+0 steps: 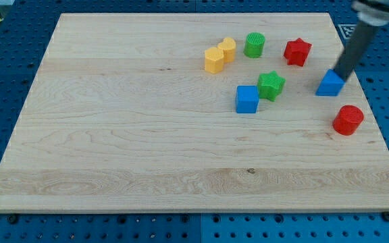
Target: Push the green star into the red circle
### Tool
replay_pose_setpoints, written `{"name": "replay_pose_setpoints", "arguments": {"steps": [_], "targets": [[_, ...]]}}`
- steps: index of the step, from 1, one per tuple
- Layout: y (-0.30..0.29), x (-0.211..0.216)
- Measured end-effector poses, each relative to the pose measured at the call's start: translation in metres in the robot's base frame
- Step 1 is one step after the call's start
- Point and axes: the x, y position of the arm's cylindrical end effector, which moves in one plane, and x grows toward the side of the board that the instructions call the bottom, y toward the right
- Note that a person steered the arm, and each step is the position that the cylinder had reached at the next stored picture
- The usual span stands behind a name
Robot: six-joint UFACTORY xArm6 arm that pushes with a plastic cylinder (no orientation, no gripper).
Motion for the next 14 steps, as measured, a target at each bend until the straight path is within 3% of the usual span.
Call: {"name": "replay_pose_setpoints", "arguments": {"steps": [1,2,3,6,7,8,9,10,13,14], "targets": [[-0.067,0.031],[-0.077,0.056],[-0.078,0.036],[-0.181,0.014],[-0.193,-0.017],[-0.135,-0.033],[-0.046,-0.017],[-0.018,-0.006],[-0.066,-0.007],[-0.033,0.002]]}}
